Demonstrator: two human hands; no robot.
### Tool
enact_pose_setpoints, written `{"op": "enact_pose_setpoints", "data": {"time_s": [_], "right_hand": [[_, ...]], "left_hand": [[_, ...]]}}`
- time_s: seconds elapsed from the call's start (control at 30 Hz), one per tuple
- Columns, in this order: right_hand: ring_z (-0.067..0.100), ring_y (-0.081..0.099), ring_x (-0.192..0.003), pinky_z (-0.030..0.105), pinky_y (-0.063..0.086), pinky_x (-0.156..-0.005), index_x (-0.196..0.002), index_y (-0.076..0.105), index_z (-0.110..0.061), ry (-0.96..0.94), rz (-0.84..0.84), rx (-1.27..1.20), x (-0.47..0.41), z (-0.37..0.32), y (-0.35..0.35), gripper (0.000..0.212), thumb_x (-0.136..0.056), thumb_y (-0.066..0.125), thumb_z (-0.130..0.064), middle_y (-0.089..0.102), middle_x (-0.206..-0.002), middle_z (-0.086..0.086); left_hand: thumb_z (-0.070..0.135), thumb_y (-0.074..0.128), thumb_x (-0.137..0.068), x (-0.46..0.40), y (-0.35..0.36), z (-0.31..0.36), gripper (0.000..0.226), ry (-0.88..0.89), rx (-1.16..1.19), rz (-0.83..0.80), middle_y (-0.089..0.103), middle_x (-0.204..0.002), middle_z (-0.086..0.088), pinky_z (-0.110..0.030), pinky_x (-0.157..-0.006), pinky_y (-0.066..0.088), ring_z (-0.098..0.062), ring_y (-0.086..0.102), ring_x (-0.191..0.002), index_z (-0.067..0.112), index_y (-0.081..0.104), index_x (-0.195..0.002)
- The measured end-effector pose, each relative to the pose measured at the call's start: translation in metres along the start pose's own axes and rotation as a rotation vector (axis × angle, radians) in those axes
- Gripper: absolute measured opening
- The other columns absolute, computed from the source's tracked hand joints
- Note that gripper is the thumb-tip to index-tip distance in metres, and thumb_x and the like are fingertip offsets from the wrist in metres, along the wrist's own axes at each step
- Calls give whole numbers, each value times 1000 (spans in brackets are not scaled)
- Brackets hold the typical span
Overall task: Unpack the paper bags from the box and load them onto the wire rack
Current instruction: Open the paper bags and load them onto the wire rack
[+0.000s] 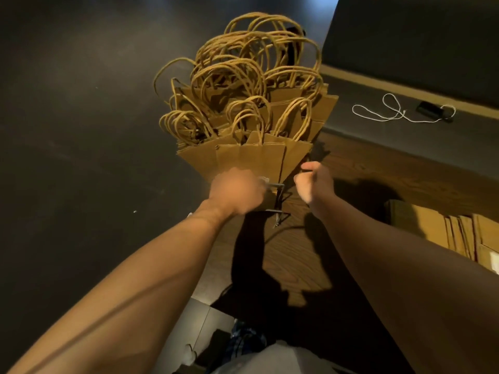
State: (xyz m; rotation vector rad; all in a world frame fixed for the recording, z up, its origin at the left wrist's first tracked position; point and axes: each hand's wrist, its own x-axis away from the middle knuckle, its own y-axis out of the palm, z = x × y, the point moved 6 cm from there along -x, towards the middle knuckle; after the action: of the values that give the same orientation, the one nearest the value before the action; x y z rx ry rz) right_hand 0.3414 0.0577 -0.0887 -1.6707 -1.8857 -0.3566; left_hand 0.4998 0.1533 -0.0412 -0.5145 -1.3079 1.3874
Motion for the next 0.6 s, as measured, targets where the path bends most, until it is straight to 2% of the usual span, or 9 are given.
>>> {"op": "enact_pose_setpoints", "data": {"time_s": [0.1,0.2,0.3,0.37,0.4,0.47,0.53,0.6], "right_hand": [[21,53,-113,28,50,-84,-132,53,-13,-124,-5,176,4,-8,-10,39,-94,55,-2,53,-128,8],[26,56,-113,39,50,-99,-124,57,-14,-147,-4,238,5,-9,-39,33,-93,57,-4,56,-127,13],[30,56,-114,42,48,-101,-121,59,-11,-149,69,263,9,-8,-84,31,-91,55,-6,58,-125,14],[29,59,-111,43,51,-93,-122,59,-11,-141,159,286,10,0,-122,31,-92,55,-9,60,-123,13],[24,60,-103,39,53,-82,-123,58,-13,-118,180,295,11,6,-139,31,-93,55,-11,60,-121,11],[12,56,-85,26,44,-64,-118,58,-14,-82,218,321,9,23,-171,24,-94,56,-13,60,-112,6],[13,54,-83,28,42,-66,-113,59,-10,-43,292,359,12,38,-209,19,-94,54,-13,61,-108,5],[22,53,-91,30,39,-72,-119,57,-4,35,356,413,16,55,-238,28,-95,54,-17,59,-109,10]], "left_hand": [[44,50,-97,-3,5,28,26,69,69,-13,66,-96,-11,-37,-78,51,-34,63,-93,24,60,-83],[42,51,-97,-7,17,58,25,109,103,-11,67,-97,-10,-34,-76,46,-32,63,-96,24,67,-93],[39,53,-98,-12,37,94,20,141,172,-30,66,-92,-5,-34,-76,48,-27,63,-94,24,63,-88],[33,54,-97,-15,54,120,16,152,265,-48,70,-96,-2,-36,-85,52,-22,64,-96,23,66,-92],[31,55,-96,-16,63,132,15,155,308,-64,71,-98,-1,-36,-89,53,-21,64,-98,23,67,-93],[28,56,-95,-18,83,156,12,147,365,-124,71,-97,0,-31,-88,52,-19,65,-98,25,66,-89],[29,57,-92,-19,105,181,12,116,406,-187,71,-94,0,-26,-81,50,-20,66,-96,25,65,-83],[32,58,-91,-18,125,198,14,64,445,-252,72,-99,-2,-24,-78,49,-22,66,-97,24,70,-91]]}}
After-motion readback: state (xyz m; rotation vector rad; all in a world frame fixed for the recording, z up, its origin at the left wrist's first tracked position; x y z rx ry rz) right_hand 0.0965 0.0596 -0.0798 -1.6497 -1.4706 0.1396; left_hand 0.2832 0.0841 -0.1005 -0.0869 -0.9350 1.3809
